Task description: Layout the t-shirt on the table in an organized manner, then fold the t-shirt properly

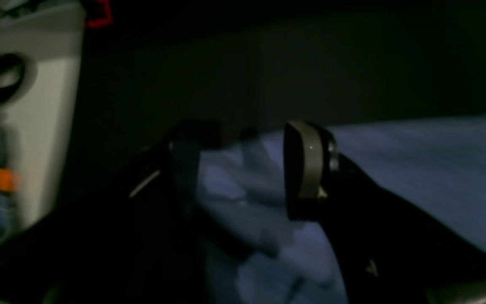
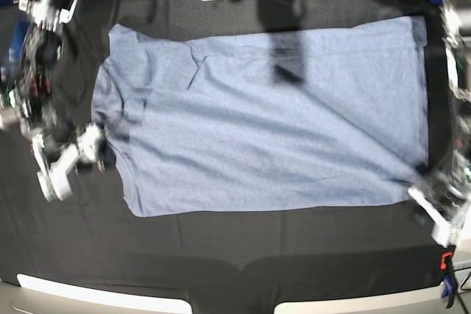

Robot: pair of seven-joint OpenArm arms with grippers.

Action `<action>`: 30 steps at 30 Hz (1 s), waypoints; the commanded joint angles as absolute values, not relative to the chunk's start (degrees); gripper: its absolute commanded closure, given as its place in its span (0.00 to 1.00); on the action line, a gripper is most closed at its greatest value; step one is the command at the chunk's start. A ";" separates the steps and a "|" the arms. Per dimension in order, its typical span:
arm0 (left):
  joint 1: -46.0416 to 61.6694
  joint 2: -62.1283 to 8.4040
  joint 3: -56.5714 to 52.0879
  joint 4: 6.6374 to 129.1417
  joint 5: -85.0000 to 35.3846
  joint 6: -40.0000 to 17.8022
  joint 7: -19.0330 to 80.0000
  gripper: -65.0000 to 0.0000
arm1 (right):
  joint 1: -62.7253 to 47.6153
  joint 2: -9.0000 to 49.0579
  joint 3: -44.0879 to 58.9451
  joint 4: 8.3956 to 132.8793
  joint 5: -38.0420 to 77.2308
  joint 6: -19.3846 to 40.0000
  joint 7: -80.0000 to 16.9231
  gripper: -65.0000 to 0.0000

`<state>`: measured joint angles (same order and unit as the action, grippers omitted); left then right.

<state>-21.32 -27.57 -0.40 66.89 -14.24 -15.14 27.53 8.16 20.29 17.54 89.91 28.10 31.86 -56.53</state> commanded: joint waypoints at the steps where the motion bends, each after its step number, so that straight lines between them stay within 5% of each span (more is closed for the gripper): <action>1: -20.71 -27.22 -0.71 70.67 -14.48 -14.96 26.98 0.55 | 11.94 21.63 16.12 88.64 28.18 31.64 -54.94 0.49; 8: -8.51 -19.88 -1.78 83.64 -15.84 -14.39 27.46 0.55 | 30.20 21.69 5.82 65.73 26.92 31.46 -54.28 0.49; 15: 2.39 -14.41 -8.29 92.03 -20.01 -18.17 27.44 0.55 | 43.42 21.56 -1.87 42.46 17.65 31.44 -42.78 0.49; 23: 11.51 -12.12 -13.28 101.43 -20.05 -19.14 27.20 0.55 | 47.09 20.47 -6.02 26.65 8.60 29.89 -28.71 0.49; 30: 12.21 -12.12 -13.56 102.87 -20.03 -19.14 27.16 0.55 | 46.46 17.67 -6.02 20.49 5.85 27.18 -27.18 0.49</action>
